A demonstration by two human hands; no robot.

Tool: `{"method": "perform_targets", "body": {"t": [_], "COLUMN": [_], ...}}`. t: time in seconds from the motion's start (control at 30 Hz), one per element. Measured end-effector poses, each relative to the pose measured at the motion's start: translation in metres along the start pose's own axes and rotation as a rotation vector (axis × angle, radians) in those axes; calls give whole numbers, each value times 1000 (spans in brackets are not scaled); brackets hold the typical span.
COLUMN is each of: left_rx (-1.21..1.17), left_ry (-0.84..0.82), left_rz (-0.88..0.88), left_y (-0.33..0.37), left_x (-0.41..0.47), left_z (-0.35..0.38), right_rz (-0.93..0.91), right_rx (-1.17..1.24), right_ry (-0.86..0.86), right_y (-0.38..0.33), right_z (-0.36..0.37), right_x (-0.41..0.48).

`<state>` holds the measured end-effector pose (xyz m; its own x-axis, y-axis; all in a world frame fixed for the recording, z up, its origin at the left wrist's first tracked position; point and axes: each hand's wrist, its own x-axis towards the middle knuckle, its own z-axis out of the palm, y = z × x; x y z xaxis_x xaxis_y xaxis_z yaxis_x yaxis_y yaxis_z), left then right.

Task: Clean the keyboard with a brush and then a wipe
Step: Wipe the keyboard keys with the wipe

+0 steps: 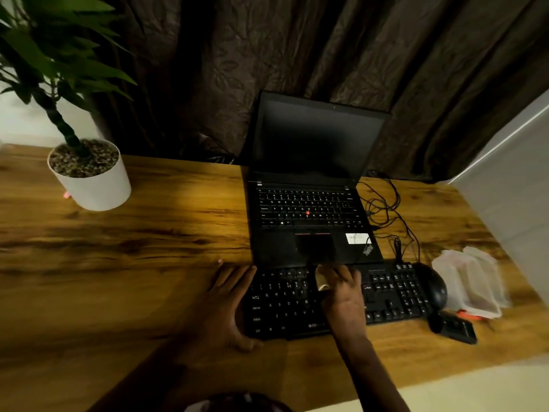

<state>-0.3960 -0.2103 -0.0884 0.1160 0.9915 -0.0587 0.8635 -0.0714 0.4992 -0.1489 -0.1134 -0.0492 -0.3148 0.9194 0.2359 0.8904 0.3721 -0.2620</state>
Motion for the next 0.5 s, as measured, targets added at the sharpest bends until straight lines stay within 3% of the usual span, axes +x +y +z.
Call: {"method": "perform_targets", "body": {"t": [0.07, 0.3, 0.5], "left_rx": [7, -8, 9], "left_ry": [-10, -42, -25], "left_rz": [-4, -7, 8], "left_y": [0, 3, 1], "left_x": [0, -1, 1], "left_z": [0, -4, -3], "right_rz": [-31, 272, 78], "right_rx": [-7, -76, -68], "right_ry": [-18, 50, 19], "right_y": [4, 46, 31], "right_z": [-2, -14, -12], "right_x": [0, 13, 6]}}
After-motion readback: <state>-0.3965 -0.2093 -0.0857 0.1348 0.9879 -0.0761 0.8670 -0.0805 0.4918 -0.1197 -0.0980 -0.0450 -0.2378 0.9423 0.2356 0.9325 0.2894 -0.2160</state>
